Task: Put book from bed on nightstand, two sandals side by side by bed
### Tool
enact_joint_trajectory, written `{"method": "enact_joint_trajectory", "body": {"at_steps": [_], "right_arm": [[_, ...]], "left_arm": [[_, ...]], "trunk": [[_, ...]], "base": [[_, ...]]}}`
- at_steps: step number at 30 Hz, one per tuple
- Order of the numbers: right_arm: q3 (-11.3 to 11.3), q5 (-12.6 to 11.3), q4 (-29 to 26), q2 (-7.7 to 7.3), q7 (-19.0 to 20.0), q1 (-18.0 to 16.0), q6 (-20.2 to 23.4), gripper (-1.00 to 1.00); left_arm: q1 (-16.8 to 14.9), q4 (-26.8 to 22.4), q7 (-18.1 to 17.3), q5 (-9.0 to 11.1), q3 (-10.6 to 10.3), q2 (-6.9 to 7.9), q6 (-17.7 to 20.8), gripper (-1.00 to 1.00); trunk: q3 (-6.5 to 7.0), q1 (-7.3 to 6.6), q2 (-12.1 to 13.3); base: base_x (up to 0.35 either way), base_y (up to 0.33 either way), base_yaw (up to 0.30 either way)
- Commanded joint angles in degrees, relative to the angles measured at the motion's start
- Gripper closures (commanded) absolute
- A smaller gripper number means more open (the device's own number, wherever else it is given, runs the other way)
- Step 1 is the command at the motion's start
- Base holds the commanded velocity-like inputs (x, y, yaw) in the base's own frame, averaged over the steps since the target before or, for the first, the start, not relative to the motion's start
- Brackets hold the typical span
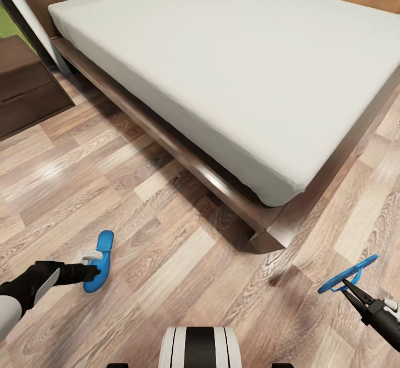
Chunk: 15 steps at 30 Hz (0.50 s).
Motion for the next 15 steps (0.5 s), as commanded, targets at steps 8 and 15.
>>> {"method": "enact_joint_trajectory", "body": {"at_steps": [8,15], "right_arm": [[-1.1,0.0,0.2,0.04,-10.5,0.0,0.4,1.0],[-1.2,-0.1,0.3,0.09,-12.0,0.0,0.5,1.0]], "left_arm": [[0.0,-2.2,0.0,0.4,7.3,0.26,5.0,1.0],[0.0,-2.3,0.0,0.6,11.1,0.26,5.5,1.0]], "trunk": [[1.74,-0.21,0.1],[3.29,-0.39,0.2]], "base": [[0.0,0.0,0.0],[0.0,0.0,0.0]]}}
